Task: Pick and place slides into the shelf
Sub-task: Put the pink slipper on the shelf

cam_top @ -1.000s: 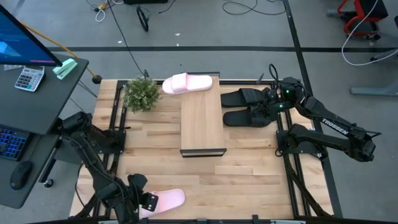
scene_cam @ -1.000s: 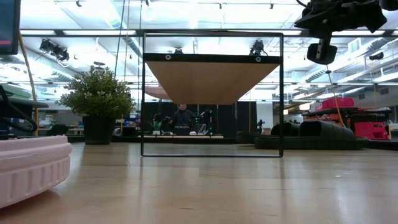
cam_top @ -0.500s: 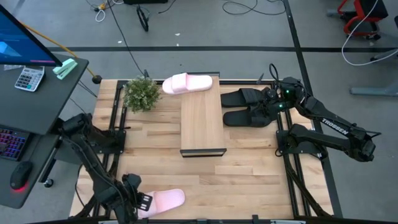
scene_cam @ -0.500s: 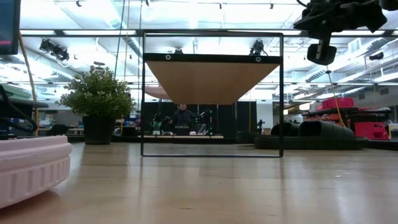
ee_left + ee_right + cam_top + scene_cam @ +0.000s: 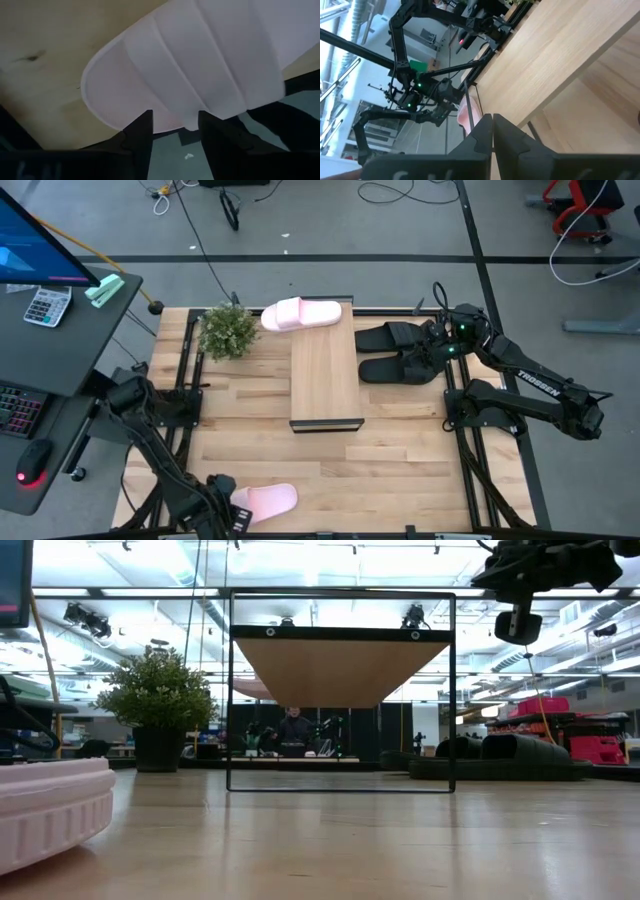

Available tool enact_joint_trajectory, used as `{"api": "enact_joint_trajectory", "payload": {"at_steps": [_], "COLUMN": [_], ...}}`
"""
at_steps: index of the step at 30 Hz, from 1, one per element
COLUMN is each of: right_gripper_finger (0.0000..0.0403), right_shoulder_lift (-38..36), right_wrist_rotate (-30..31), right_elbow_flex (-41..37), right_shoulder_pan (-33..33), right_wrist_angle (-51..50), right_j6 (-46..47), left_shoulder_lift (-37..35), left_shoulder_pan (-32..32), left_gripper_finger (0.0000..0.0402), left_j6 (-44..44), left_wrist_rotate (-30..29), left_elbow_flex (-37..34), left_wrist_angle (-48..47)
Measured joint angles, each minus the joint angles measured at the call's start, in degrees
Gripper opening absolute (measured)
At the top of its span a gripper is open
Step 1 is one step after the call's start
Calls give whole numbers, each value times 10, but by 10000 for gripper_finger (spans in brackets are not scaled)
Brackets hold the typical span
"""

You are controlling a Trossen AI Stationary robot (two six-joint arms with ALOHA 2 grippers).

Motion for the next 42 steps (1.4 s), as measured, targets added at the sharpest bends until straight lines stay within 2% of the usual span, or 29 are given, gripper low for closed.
{"api": "enact_joint_trajectory", "payload": {"at_steps": [10, 19, 29, 42], "right_gripper_finger": [20, 20, 20, 20], "right_shoulder_lift": [0, 0, 0, 0], "right_wrist_rotate": [0, -2, -3, -3], "right_elbow_flex": [0, 0, 0, 0], "right_shoulder_pan": [0, 0, 0, 0], "right_wrist_angle": [0, 0, 2, 3], "right_j6": [9, 13, 26, 28], "left_shoulder_lift": [0, -1, 0, 0], "left_shoulder_pan": [0, 1, 0, 0], "left_gripper_finger": [161, 167, 163, 159], "left_j6": [1, -14, -13, -18], "left_wrist_rotate": [-9, -13, -108, -182], "left_elbow_flex": [-1, -76, -84, -84], "left_wrist_angle": [12, 154, 169, 166]}}
